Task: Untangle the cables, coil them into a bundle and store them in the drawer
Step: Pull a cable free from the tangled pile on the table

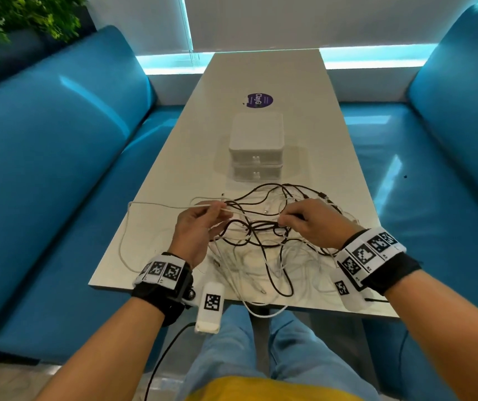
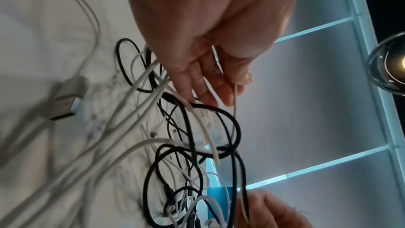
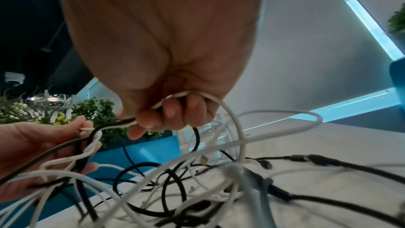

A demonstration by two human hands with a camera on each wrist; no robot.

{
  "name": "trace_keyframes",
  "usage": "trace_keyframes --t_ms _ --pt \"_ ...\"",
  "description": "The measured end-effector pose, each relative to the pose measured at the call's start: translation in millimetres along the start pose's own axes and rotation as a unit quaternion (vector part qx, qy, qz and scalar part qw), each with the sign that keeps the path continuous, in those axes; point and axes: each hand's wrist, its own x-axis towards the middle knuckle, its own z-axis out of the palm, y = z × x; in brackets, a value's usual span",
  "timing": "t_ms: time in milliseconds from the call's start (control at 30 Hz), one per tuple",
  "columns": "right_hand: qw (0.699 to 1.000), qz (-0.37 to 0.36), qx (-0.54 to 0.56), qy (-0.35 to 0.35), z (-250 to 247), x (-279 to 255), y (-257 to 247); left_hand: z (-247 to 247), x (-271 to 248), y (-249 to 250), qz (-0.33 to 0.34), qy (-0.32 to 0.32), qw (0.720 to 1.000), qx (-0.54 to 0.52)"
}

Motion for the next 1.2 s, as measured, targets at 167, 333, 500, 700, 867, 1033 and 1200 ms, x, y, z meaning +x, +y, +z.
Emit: trace_keyframes --t_ms 167,333,500,700,867,1033,1200 --pt "0.999 0.035 -0.020 -0.010 1 -3 22 -8 1 4 -0.010 0.043 0.997 -0.069" --pt "0.998 0.063 -0.031 -0.001 -1 -8 40 -18 7 14 0.003 0.076 0.995 -0.070" --pt "0.990 0.076 -0.114 0.013 -8 -3 23 -3 0 27 0.037 0.035 0.999 0.018" --pt "0.996 -0.033 -0.068 0.041 4 17 -46 42 -11 39 0.098 -0.016 0.993 0.070" --pt "0.993 -0.030 0.039 0.109 -9 26 -50 35 -7 24 0.117 -0.078 0.975 0.174" --pt "0.976 -0.065 0.154 0.140 -14 19 -67 48 -6 1 0.100 -0.145 0.932 0.315" --pt "0.966 -0.027 0.236 0.105 13 -10 -62 45 6 3 0.092 -0.113 0.951 0.273"
